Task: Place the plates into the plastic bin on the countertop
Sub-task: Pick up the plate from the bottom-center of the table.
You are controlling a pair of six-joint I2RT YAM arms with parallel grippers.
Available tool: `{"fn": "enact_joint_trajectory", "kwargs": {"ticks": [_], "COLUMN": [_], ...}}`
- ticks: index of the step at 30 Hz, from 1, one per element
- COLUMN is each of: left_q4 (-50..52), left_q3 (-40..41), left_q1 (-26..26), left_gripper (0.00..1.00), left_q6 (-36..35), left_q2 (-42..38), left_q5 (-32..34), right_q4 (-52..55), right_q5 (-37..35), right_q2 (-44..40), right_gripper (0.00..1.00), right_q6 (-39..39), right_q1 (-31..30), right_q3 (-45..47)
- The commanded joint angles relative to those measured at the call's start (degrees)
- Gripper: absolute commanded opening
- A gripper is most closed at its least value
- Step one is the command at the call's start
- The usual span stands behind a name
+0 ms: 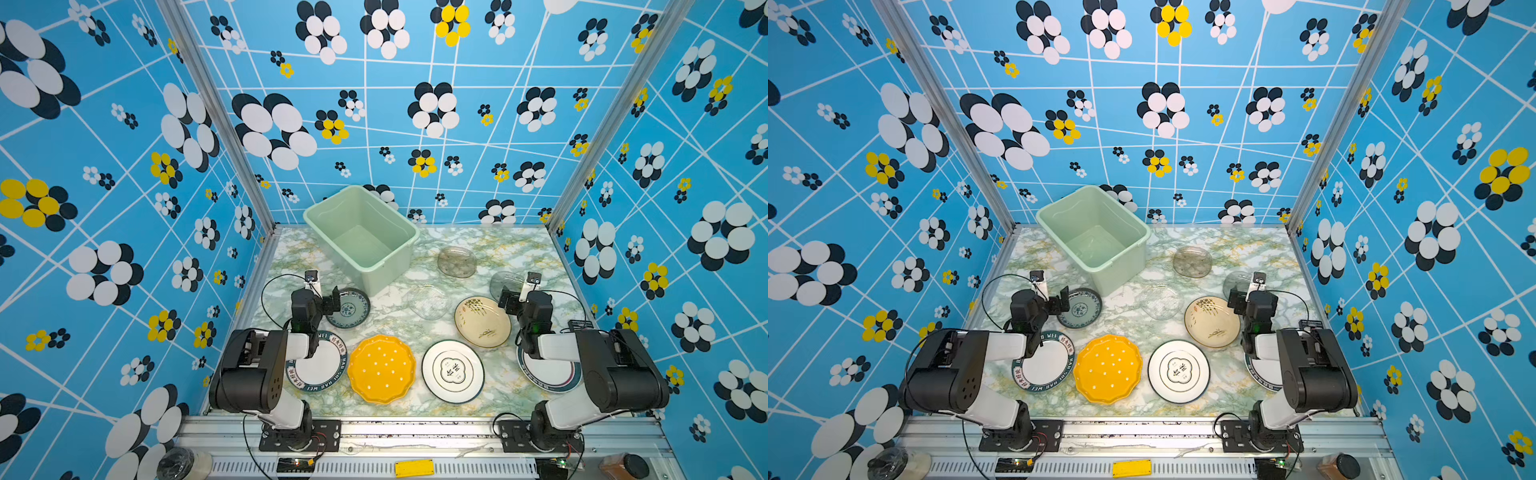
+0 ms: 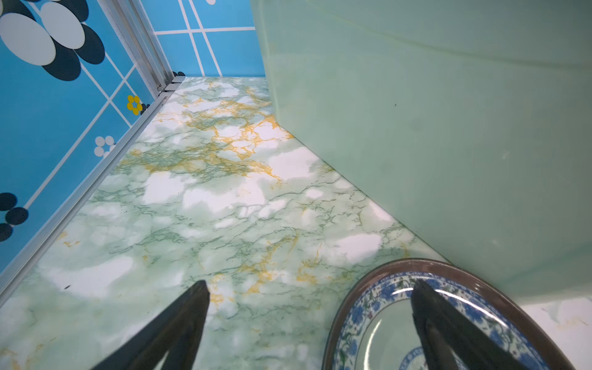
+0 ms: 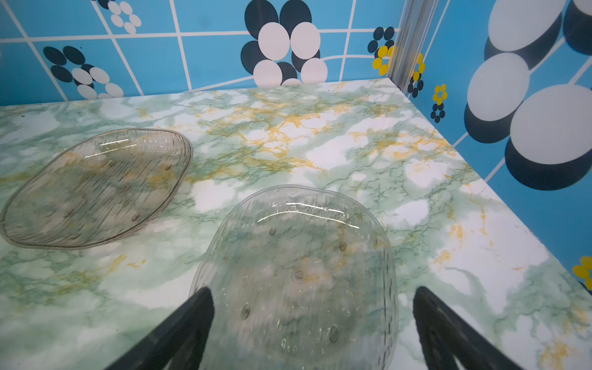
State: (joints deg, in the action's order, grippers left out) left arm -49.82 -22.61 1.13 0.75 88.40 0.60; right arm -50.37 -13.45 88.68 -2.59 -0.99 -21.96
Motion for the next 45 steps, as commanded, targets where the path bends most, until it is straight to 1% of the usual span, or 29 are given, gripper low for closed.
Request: {"fn": "enact_joint_trajectory", "kwargs": {"ticks": [1, 24, 27, 28, 32, 34, 35, 36, 37, 38, 39, 40, 41, 42, 43, 45], "left_q4": [-1.6, -1.8, 1.8, 3.6, 16.4, 26.2, 32.4, 38.6, 43.8, 50.1, 56.6, 62.1, 68.4, 72.5, 74.3, 78.4], "left_q3": [0.3, 0.5, -0.5, -0.8, -3.2, -5.9, -7.8, -9.8, -11.3, -13.0, -14.2, -15.3, -16.5, -17.3, -17.2, -16.6], "left_q1": [0.1, -0.3, -0.2, -0.2, -0.1, -0.2, -0.2, -0.2, -0.4, -0.7, -1.1, -1.3, -2.2, -3.5, -4.4, -5.5], "left_gripper": [0.99, 0.99, 0.99, 0.99, 0.99, 0.99, 0.99, 0.99, 0.99, 0.99, 0.99, 0.99, 0.99, 0.99, 0.99, 0.99], "left_q6": [-0.8, -0.7, 0.0, 0.2, 1.0, 2.7, 3.9, 5.8, 8.7, 12.9, 19.5, 24.9, 29.8, 31.6, 32.8, 37.4], "left_q2": [0.1, -0.1, -2.5, -4.1, -15.2, -21.8, -25.4, -28.8, -31.8, -35.1, -38.1, -40.4, -42.6, -44.7, -46.3, -49.8], "left_q5": [-0.7, -1.3, 0.8, 1.5, 3.3, 3.6, 3.9, 4.3, 5.0, 6.3, 9.0, 11.6, 12.2, 9.1, 5.7, 1.7], "right_q4": [-1.7, -1.7, -2.4, -0.4, 20.1, 28.0, 33.2, 39.6, 47.2, 55.2, 58.4, 59.2, 59.8, 60.6, 61.9, 66.0], "right_q5": [-1.3, -1.3, -1.8, -1.8, 0.6, 0.3, 0.6, 0.3, -0.6, 0.3, 5.0, 10.0, 14.0, 16.8, 18.5, 22.0], "right_q2": [-0.7, -0.7, -0.8, -1.9, -11.1, -16.0, -18.7, -21.1, -23.5, -25.5, -27.2, -28.4, -29.7, -30.8, -31.7, -33.3], "right_gripper": [0.99, 0.99, 1.00, 0.99, 0.99, 0.99, 0.99, 1.00, 0.99, 1.00, 0.99, 0.99, 1.00, 0.99, 0.99, 0.99], "right_q6": [-1.1, -1.0, -1.2, -1.1, -0.8, -5.8, -9.6, -15.5, -22.0, -28.4, -30.4, -30.3, -30.5, -32.0, -32.8, -33.7], "right_q1": [-0.3, -0.3, -0.3, -0.3, -0.3, -0.3, -0.2, -0.3, -0.1, 0.2, 0.7, 1.0, 1.0, 1.0, 1.0, 0.9], "right_q3": [0.7, 0.6, 0.5, -0.1, -7.5, -11.1, -13.5, -16.0, -19.1, -22.0, -23.6, -24.2, -24.6, -25.1, -25.5, -27.1]}}
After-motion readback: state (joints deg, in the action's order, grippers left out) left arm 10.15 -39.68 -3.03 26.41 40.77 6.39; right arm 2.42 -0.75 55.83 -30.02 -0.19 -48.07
